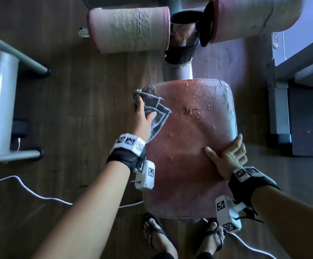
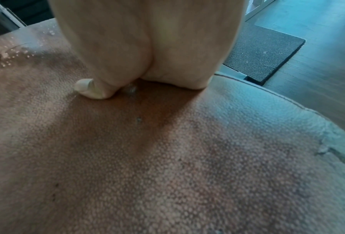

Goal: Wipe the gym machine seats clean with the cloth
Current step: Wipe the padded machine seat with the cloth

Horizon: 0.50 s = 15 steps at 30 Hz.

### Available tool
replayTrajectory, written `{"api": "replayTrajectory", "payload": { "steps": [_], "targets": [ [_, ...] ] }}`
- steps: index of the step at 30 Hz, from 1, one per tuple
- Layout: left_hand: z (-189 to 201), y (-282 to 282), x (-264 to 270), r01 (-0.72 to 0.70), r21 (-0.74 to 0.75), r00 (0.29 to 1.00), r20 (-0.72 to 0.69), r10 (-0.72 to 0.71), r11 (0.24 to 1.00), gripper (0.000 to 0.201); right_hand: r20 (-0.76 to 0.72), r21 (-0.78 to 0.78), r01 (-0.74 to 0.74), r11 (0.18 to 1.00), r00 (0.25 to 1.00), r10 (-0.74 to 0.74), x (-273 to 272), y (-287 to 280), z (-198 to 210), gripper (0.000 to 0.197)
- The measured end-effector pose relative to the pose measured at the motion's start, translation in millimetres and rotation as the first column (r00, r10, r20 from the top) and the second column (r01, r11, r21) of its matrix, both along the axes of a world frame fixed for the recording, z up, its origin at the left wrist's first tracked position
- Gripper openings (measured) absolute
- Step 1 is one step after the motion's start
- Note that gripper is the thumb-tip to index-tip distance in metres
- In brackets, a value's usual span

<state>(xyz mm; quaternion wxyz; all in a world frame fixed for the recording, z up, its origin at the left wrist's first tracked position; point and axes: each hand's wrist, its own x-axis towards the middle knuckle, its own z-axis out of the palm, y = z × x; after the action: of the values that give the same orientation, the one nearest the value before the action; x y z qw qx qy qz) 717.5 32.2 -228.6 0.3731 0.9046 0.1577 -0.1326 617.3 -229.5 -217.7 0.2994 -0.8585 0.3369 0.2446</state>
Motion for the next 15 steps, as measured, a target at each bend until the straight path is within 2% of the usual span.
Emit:
{"api": "replayTrajectory", "payload": {
  "steps": [3, 6, 8, 11, 13, 15],
  "targets": [
    [-7, 5, 9, 0.094, 0.067, 0.995, 0.016, -0.096, 0.993, 0.079, 0.006, 0.002, 0.001, 1.0, 1.0, -0.001, -1, 0, -1, 0.119],
    [-7, 3, -7, 0.222, 0.212, 0.968, 0.073, -0.242, 0.952, 0.08, 0.003, 0.015, 0.003, 1.0, 1.0, -0.003, -1, 1, -1, 0.119],
    [2, -6, -25, 0.325, 0.338, 0.925, 0.079, -0.371, 0.883, 0.081, 0.001, 0.017, 0.012, 1.0, 1.0, -0.012, -1, 0, -1, 0.12],
    [13, -21, -58, 0.478, 0.447, 0.818, 0.087, -0.568, 0.756, 0.089, -0.005, 0.022, 0.016, 1.0, 1.0, -0.016, 0, 1, 0, 0.12],
    [18, -30, -86, 0.57, 0.48, 0.745, 0.041, -0.665, 0.667, 0.088, -0.008, 0.016, 0.011, 1.0, 1.0, -0.011, 0, 1, 0, 0.12],
    [22, -39, -115, 0.624, 0.478, 0.707, -0.007, -0.707, 0.618, 0.086, -0.009, 0.007, 0.008, 1.0, 1.0, -0.008, 0, 1, 0, 0.121]
  ]
}}
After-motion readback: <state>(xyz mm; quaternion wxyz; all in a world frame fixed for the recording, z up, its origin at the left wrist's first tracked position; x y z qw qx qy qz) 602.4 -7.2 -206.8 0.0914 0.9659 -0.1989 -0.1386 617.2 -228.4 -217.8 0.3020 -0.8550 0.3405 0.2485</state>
